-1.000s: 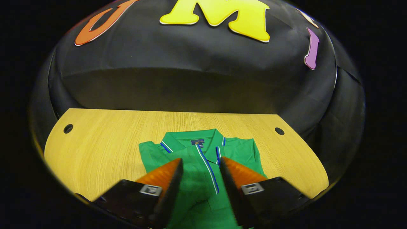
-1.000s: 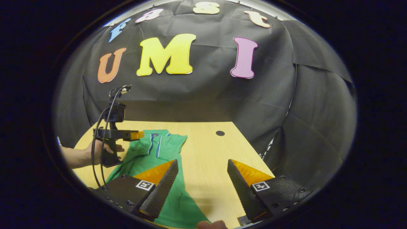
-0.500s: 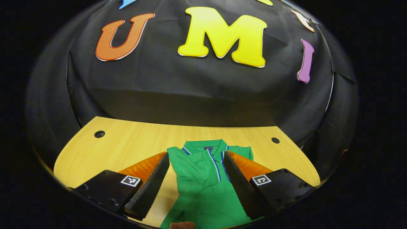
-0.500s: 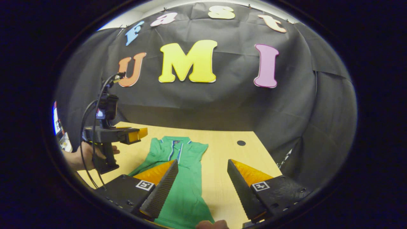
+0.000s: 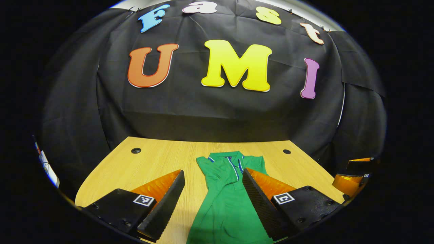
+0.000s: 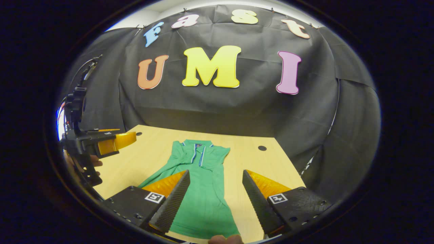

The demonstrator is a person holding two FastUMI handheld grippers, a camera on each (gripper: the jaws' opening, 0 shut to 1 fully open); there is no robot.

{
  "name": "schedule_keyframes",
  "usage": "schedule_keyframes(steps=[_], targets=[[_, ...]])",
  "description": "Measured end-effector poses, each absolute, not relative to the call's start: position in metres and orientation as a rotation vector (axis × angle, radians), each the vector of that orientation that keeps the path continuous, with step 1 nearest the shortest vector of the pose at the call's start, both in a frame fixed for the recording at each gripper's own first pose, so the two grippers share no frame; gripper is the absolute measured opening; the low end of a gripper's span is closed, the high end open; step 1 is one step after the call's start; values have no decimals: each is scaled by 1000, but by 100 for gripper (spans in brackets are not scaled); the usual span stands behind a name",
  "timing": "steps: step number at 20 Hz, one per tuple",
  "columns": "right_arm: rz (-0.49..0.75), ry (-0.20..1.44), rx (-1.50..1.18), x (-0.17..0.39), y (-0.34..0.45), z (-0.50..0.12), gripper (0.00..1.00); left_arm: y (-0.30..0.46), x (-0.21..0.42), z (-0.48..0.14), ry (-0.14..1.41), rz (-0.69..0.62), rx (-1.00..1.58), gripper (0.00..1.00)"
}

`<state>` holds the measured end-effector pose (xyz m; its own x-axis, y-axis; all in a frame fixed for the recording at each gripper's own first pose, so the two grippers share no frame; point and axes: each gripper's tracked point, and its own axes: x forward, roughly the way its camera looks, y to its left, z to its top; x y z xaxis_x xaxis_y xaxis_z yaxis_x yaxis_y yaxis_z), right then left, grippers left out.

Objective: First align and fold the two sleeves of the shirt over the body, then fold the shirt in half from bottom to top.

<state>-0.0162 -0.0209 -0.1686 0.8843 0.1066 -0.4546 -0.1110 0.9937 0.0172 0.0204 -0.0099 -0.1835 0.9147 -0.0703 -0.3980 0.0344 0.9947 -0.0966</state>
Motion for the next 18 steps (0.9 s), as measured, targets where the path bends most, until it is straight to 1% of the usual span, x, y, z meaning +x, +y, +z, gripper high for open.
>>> schedule_keyframes(steps=[4, 5, 7, 12, 15, 18], targets=[[156, 510, -25, -34, -30, -180, 95, -7, -22, -189, 458, -41, -69, 100], [171, 522, -32, -40, -34, -187, 97, -6, -33, -195, 476, -33, -67, 100], [191, 558, -55, -53, -44, -205, 95, -5, -56, -214, 527, -26, -67, 100], [200, 732, -49, -98, -64, -274, 95, -5, -116, -284, 731, -5, -81, 100], [179, 856, -14, -117, -74, -312, 95, 6, -156, -321, 854, -9, -101, 100], [168, 955, -31, -130, -83, -343, 95, 17, -173, -349, 948, 4, -122, 100]])
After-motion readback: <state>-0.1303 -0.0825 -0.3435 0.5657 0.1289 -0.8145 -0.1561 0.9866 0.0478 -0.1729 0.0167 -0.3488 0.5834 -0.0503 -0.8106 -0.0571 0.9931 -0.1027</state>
